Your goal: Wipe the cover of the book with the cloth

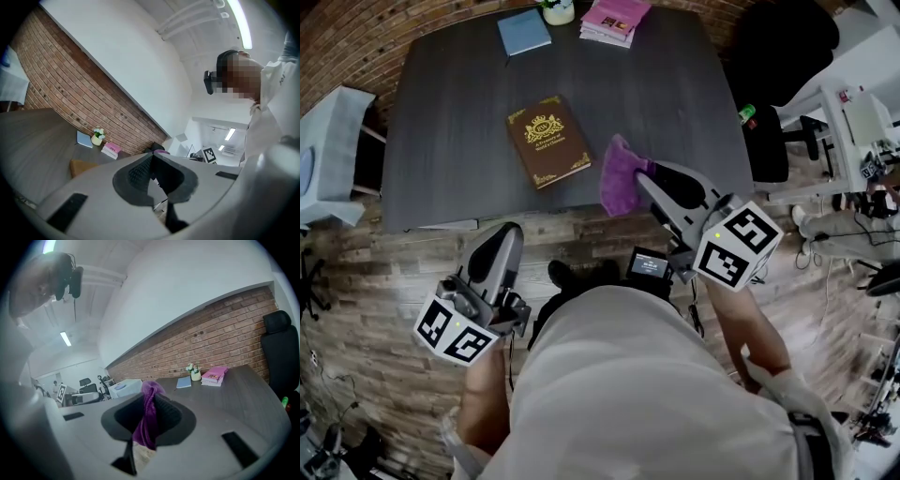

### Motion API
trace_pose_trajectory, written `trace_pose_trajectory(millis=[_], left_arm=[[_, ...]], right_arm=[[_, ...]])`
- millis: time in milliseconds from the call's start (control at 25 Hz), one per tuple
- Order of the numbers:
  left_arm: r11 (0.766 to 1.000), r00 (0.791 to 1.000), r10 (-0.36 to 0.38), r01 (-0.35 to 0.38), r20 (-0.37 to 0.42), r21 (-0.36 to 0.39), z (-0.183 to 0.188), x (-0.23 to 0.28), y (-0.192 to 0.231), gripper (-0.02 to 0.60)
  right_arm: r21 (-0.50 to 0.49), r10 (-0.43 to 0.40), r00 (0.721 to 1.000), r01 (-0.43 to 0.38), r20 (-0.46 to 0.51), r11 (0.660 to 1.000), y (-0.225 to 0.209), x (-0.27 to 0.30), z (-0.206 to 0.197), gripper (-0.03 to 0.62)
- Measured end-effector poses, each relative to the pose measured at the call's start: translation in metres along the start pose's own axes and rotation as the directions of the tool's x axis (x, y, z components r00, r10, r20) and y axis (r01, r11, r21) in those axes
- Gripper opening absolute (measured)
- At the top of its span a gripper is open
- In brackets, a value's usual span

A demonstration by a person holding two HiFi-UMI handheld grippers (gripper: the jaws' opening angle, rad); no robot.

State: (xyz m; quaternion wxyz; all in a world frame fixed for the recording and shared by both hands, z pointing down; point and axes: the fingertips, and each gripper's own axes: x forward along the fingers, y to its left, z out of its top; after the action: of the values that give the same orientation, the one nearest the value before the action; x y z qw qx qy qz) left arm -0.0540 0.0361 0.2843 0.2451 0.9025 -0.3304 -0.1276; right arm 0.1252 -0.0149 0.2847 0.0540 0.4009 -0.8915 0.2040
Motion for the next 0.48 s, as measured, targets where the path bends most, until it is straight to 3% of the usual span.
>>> trace_pose_trajectory(millis=[480], left_arm=[[0.998, 0.998, 0.057, -0.057, 0.005, -0.038, -0.047, 0.036, -0.063, 0.008]], right_arm=[[0.003, 0.026, 1.000, -0.026, -0.014, 1.000, -0.045, -0.062, -0.008, 0.074]])
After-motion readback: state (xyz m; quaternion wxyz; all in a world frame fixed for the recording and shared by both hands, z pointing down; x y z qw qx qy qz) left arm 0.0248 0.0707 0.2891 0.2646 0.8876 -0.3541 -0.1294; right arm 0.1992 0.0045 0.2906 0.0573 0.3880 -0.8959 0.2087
